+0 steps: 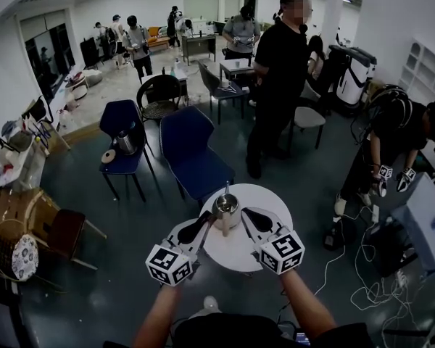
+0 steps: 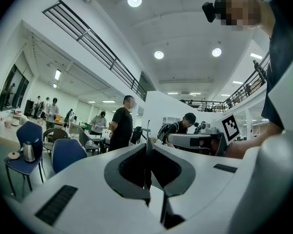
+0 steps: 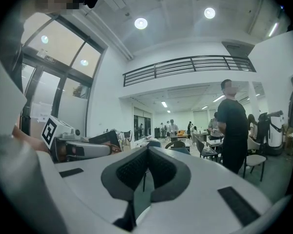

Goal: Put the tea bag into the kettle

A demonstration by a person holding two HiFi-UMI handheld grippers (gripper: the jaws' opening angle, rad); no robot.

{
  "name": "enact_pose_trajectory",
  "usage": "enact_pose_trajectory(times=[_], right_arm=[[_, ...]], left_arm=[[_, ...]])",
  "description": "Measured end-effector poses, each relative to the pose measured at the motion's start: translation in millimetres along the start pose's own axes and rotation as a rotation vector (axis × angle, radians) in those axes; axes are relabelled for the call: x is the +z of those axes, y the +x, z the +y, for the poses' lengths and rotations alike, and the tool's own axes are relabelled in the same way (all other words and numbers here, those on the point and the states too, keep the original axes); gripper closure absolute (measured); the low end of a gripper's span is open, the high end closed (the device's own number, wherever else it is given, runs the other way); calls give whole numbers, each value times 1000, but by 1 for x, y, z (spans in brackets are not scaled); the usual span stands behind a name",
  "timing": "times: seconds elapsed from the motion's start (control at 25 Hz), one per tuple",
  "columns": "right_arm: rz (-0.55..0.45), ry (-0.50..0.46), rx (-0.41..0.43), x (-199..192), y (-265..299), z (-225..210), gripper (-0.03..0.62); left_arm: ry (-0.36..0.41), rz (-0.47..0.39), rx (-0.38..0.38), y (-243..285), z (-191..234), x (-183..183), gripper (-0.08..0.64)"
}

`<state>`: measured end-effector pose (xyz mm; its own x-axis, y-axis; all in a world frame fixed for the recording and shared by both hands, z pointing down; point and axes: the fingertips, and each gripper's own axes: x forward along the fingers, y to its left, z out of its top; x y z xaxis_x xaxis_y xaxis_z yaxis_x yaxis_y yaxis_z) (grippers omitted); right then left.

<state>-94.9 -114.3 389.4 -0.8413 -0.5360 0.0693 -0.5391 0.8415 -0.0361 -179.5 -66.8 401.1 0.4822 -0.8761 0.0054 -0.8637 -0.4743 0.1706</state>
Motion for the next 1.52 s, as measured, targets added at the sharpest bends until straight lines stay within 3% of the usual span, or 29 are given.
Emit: enact_pose_trajectory(times=[0.72, 1.52], right_arm=[[58, 7, -36, -20, 81, 5, 575], [72, 28, -62, -30, 70, -29, 575]], left_arm=[[-61, 22, -44, 1, 82, -12, 537], [-73, 79, -109, 36, 72, -31, 537]])
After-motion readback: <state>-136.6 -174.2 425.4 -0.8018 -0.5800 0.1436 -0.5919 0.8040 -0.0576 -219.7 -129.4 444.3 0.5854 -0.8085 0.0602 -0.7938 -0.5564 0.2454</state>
